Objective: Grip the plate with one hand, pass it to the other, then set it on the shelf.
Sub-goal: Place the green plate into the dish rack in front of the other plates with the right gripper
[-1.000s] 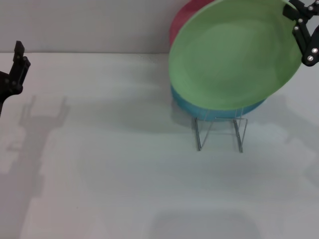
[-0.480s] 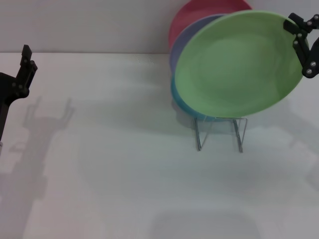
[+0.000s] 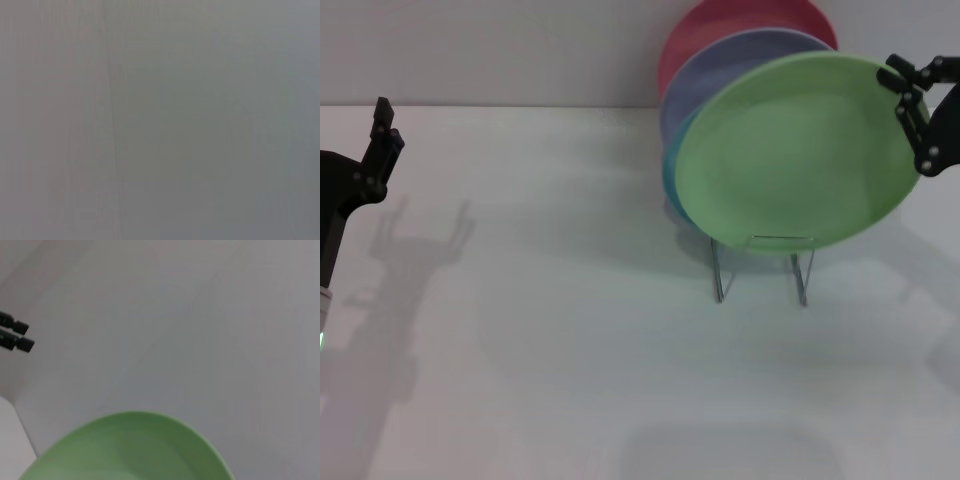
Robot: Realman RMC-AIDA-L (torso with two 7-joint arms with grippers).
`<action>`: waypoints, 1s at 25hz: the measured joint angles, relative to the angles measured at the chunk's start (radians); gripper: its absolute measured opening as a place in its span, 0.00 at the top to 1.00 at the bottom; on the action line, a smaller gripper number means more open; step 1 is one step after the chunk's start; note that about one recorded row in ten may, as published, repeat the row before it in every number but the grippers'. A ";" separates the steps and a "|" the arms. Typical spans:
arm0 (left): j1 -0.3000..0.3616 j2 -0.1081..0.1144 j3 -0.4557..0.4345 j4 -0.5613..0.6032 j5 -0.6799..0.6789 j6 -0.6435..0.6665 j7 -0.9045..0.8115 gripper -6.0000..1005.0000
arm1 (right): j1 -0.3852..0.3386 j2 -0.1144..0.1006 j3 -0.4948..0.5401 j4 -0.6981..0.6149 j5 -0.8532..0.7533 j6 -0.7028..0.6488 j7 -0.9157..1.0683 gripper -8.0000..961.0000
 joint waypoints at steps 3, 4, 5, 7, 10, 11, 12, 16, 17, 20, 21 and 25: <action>-0.003 0.000 0.005 0.001 0.000 0.000 0.000 0.20 | 0.003 0.000 -0.001 -0.025 0.000 0.000 -0.022 0.97; -0.004 0.000 0.005 0.002 0.000 0.000 0.000 0.20 | 0.004 0.000 -0.001 -0.030 0.000 0.000 -0.025 0.97; -0.005 0.000 0.006 0.002 0.000 -0.001 0.000 0.20 | 0.004 0.000 -0.001 -0.036 0.005 0.002 -0.032 0.97; -0.006 0.000 0.006 0.002 0.000 -0.001 0.000 0.20 | -0.004 0.005 -0.008 -0.057 0.027 0.012 -0.101 0.97; -0.009 0.000 0.007 0.003 0.000 -0.001 0.000 0.20 | -0.009 0.008 -0.024 -0.071 0.031 0.013 -0.144 0.95; -0.011 0.000 0.008 0.003 0.000 -0.001 0.000 0.20 | -0.008 0.008 -0.029 -0.081 0.031 0.012 -0.148 0.95; -0.011 0.000 0.008 0.003 0.000 -0.001 0.000 0.20 | -0.004 0.008 -0.034 -0.096 0.031 0.010 -0.151 0.94; -0.012 0.000 0.013 0.004 0.000 -0.001 0.000 0.20 | 0.022 0.004 -0.034 -0.159 0.031 0.008 -0.153 0.92; -0.012 0.000 0.017 0.005 0.001 -0.001 0.000 0.20 | 0.028 0.004 -0.032 -0.172 0.031 0.008 -0.153 0.91; -0.012 0.000 0.020 0.005 0.002 -0.001 0.000 0.20 | 0.042 0.003 -0.030 -0.197 0.028 0.003 -0.153 0.86; -0.012 0.000 0.020 0.006 0.002 -0.001 0.000 0.20 | 0.047 0.002 -0.031 -0.205 0.028 0.001 -0.154 0.82; -0.012 0.000 0.021 0.008 0.002 -0.001 0.000 0.20 | 0.062 0.002 -0.031 -0.233 0.027 -0.004 -0.154 0.62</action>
